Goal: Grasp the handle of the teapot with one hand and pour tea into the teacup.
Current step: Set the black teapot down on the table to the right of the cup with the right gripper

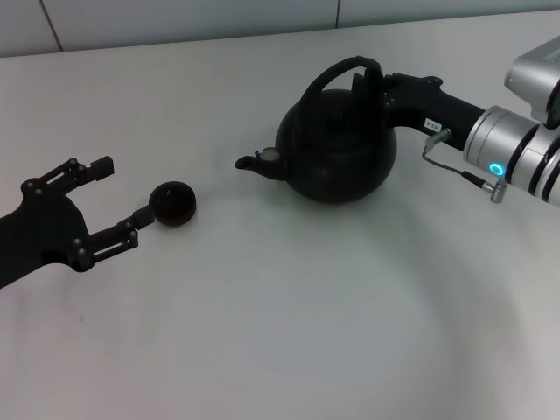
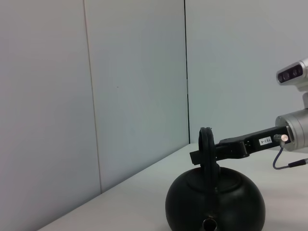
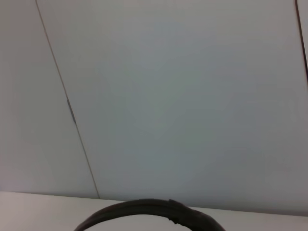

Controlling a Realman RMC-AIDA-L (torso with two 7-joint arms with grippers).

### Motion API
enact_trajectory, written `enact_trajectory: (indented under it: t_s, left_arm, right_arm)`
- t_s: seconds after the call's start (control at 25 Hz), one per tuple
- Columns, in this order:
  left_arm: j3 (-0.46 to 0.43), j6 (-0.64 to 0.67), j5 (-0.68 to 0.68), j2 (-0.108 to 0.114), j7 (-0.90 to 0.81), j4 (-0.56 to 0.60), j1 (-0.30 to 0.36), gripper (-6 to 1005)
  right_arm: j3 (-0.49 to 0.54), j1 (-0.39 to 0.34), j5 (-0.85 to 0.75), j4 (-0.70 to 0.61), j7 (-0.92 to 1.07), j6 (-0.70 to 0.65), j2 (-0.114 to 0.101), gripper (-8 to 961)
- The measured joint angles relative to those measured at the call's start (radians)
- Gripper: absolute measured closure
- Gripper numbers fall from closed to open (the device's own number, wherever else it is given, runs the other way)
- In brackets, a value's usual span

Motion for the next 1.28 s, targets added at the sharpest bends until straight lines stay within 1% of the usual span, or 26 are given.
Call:
enact_trajectory:
  t_s: [0.32, 0.52, 0.76, 0.96, 1.0, 1.12, 1.2, 1.24, 1.28]
  left_arm:
    - [-0.002, 0.001, 0.0, 0.002, -0.003, 0.0, 0.0, 190]
    - [-0.005, 0.001, 0.0, 0.002, -0.003, 0.0, -0.001, 190]
    - [-0.006, 0.0, 0.0, 0.002, -0.006, 0.001, -0.002, 190]
    - [-0.007, -0.002, -0.009, 0.0, -0.007, 0.002, -0.003, 191]
    - [-0.007, -0.002, -0.019, 0.0, -0.006, 0.002, -0.003, 191]
    - [-0.007, 0.0, -0.031, 0.001, -0.006, 0.002, -0.003, 191]
    - [-0.007, 0.003, -0.049, 0.001, -0.005, 0.002, -0.003, 191]
    - [-0.007, 0.003, -0.049, 0.001, -0.005, 0.002, -0.003, 191]
    - [-0.007, 0.003, -0.053, 0.001, -0.004, 0.001, -0.004, 191]
  right_arm:
    - [0.007, -0.003, 0.0, -0.004, -0.003, -0.001, -0.001, 664]
    - [0.008, -0.004, 0.0, -0.005, -0.005, -0.008, -0.001, 447]
    - [0.007, -0.024, 0.0, -0.018, -0.001, -0.046, 0.0, 423]
    - [0.004, -0.074, -0.001, -0.055, 0.001, -0.105, -0.001, 415]
    - [0.004, -0.097, -0.001, -0.069, 0.002, -0.142, -0.001, 415]
    - [0.007, -0.118, -0.001, -0.077, 0.004, -0.177, -0.001, 416]
    - [0.007, -0.141, -0.001, -0.083, 0.005, -0.243, -0.001, 416]
    - [0.007, -0.141, -0.001, -0.083, 0.005, -0.243, -0.001, 416]
    - [0.007, -0.148, -0.002, -0.085, 0.004, -0.273, -0.001, 416]
